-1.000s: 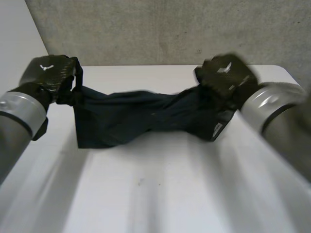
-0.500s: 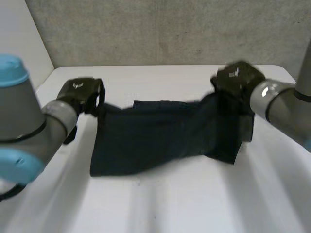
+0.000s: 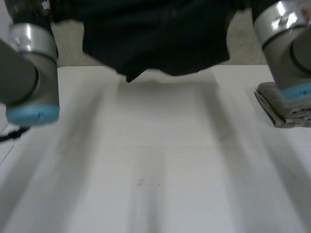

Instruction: Fold the laundry.

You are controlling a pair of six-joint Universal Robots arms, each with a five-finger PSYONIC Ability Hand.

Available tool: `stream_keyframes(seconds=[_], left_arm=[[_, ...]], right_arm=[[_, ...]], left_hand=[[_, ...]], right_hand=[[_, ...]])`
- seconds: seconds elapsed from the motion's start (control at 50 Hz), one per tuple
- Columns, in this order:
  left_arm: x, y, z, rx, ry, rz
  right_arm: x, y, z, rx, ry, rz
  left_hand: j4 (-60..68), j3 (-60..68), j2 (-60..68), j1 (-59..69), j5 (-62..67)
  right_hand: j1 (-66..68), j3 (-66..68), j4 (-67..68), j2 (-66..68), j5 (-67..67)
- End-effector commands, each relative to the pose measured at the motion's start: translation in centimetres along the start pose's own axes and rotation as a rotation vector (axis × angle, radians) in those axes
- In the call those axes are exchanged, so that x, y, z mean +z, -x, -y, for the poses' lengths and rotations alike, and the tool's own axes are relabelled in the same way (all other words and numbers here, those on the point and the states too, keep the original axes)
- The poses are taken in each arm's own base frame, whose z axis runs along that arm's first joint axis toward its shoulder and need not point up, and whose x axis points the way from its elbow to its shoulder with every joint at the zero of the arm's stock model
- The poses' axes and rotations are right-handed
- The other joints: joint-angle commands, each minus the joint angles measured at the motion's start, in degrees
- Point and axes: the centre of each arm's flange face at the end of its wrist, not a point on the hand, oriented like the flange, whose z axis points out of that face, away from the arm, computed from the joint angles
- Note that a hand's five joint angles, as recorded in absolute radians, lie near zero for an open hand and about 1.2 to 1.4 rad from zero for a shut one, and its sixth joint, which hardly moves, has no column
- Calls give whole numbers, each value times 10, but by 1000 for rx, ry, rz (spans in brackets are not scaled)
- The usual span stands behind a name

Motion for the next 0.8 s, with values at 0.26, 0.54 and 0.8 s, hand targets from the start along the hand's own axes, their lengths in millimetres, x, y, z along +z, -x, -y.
stream_keyframes(seconds=[0.26, 0.54, 0.8], left_arm=[[-160, 31, -115, 164, 700, -51], [-163, 28, -111, 164, 715, -129], [-197, 30, -95, 241, 799, -473]], right_arm=[[-177, 100, -115, -2, 808, 589], [-184, 86, -115, 256, 841, 398], [-189, 78, -125, 322, 886, 340]], left_hand=[[111, 115, 112, 150, 139], [-484, -480, -483, -445, -457], [-329, -325, -328, -291, -302]], right_hand=[[240, 123, 111, 128, 131], [240, 123, 111, 128, 131], [240, 123, 111, 128, 131]])
